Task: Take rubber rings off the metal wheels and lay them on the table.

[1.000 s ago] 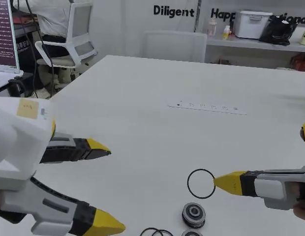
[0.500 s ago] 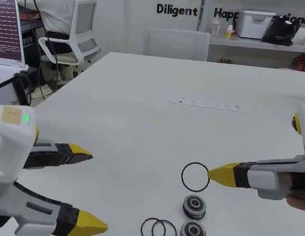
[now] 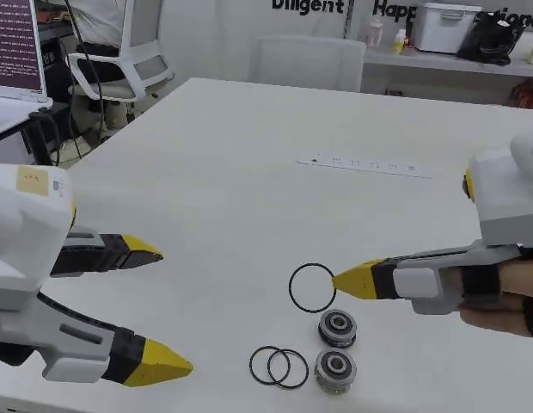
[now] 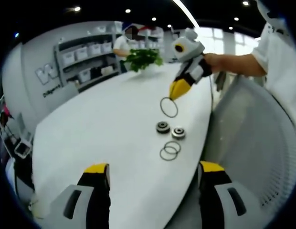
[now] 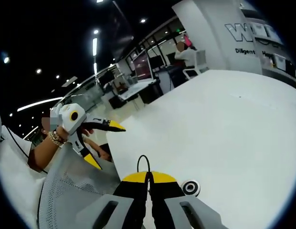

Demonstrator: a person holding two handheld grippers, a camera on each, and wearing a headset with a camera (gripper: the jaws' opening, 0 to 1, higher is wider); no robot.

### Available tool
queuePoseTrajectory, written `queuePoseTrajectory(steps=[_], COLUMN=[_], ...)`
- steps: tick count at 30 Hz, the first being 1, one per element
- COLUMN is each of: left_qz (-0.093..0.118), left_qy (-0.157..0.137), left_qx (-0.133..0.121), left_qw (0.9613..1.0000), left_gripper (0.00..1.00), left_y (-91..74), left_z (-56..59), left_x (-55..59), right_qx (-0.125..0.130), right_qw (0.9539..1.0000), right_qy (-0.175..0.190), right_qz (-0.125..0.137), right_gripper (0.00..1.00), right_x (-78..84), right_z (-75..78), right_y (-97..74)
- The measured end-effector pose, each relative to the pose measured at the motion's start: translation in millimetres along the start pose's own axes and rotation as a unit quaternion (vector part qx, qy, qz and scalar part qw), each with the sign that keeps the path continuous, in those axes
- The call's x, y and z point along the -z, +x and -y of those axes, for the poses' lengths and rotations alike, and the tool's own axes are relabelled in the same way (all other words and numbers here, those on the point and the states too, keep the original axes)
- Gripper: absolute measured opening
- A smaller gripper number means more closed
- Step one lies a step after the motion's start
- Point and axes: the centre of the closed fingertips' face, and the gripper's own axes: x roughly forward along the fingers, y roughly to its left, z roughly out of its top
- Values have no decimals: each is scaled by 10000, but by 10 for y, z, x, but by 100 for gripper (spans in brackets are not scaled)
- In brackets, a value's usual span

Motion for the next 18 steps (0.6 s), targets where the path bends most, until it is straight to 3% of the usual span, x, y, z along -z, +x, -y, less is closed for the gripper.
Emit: queuePoseTrajectory(steps=[10,18], left_qz=[-26,-84], left_qy=[-50,-91], left_qx=[57,135], left_qw=[10000,9998], left_gripper=[76,75], left_y=[46,85], left_z=[146,272], left_x=[46,83], right_qx=[-152,-304], right_qw=[9991,9963], right_qy=[-257,-385], right_qz=[-317,-704], right_gripper=[0,0], right_x=[13,110], right_z=[-139,-272], right_y=[202,464])
